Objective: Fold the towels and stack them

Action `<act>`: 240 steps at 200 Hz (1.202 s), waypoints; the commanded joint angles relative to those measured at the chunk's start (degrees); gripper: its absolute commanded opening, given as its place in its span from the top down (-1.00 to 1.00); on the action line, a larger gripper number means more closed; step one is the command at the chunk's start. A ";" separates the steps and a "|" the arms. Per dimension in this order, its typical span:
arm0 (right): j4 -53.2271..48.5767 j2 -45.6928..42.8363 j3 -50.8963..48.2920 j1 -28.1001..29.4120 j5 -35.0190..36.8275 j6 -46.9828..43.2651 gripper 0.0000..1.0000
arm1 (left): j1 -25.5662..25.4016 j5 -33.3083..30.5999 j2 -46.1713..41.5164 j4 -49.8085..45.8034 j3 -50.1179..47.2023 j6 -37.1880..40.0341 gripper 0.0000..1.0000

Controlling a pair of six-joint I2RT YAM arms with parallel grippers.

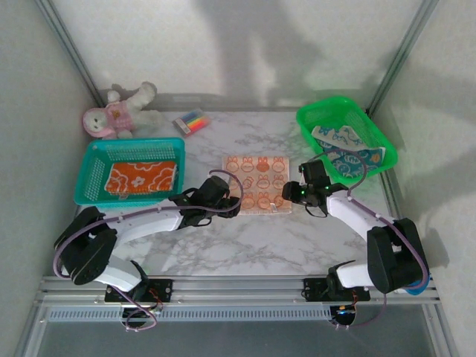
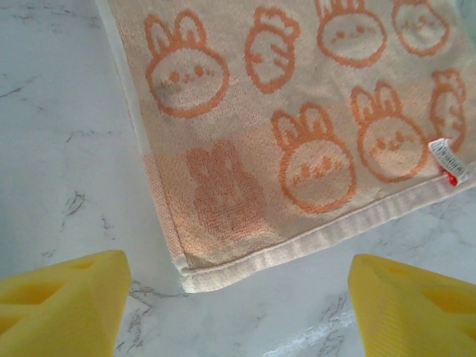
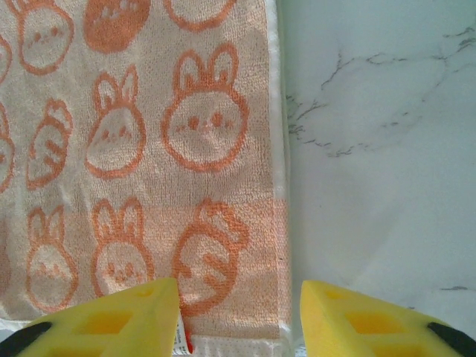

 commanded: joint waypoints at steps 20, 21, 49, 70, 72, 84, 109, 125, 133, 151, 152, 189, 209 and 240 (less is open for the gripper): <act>-2.30 2.43 3.85 0.28 0.94 0.48 0.07 | 4.28 0.05 1.00 0.18 1.04 -2.95 -0.48; -2.30 2.57 3.96 0.26 0.99 0.57 0.07 | 4.46 0.17 1.09 0.21 1.12 -2.98 -0.48; -3.43 6.06 7.65 0.21 1.71 0.72 0.07 | 8.66 2.37 4.86 2.07 4.99 -4.27 -0.35; -4.31 9.25 11.24 -0.10 2.08 0.55 0.06 | 11.94 3.34 8.85 2.58 8.80 -4.79 -0.20; -4.41 9.64 11.60 -0.17 2.20 0.50 0.06 | 12.25 3.48 9.27 2.58 9.19 -4.78 -0.20; -5.24 11.90 14.20 -0.68 2.31 0.61 0.06 | 14.01 4.09 11.96 2.61 11.79 -4.88 -0.16; -7.89 17.77 20.78 -1.99 2.28 0.88 0.06 | 17.30 5.83 18.21 1.59 18.00 -4.66 -0.11; -8.34 21.34 24.63 -2.67 1.59 0.23 0.06 | 18.39 6.65 21.89 0.87 22.18 -3.40 -0.06; -8.44 22.87 26.39 -3.04 1.35 -0.22 0.10 | 18.75 6.96 23.74 0.49 24.11 -2.45 0.12; -9.66 26.42 30.87 -3.99 0.94 -0.60 0.13 | 19.37 6.99 28.14 -1.76 28.60 -0.48 0.19; -9.76 26.52 31.10 -4.07 0.86 -0.63 0.13 | 19.39 6.99 28.37 -1.95 28.87 -0.43 0.18; -13.59 34.35 39.67 -5.08 0.07 -2.30 0.14 | 19.67 5.89 35.65 -6.32 35.46 2.81 0.16; -14.50 36.98 42.00 -5.32 0.49 -2.75 0.18 | 19.94 4.85 37.69 -7.45 36.33 3.42 0.16; -15.73 40.13 44.40 -6.13 2.66 -2.36 0.24 | 20.71 1.80 40.77 -10.31 38.58 3.21 0.12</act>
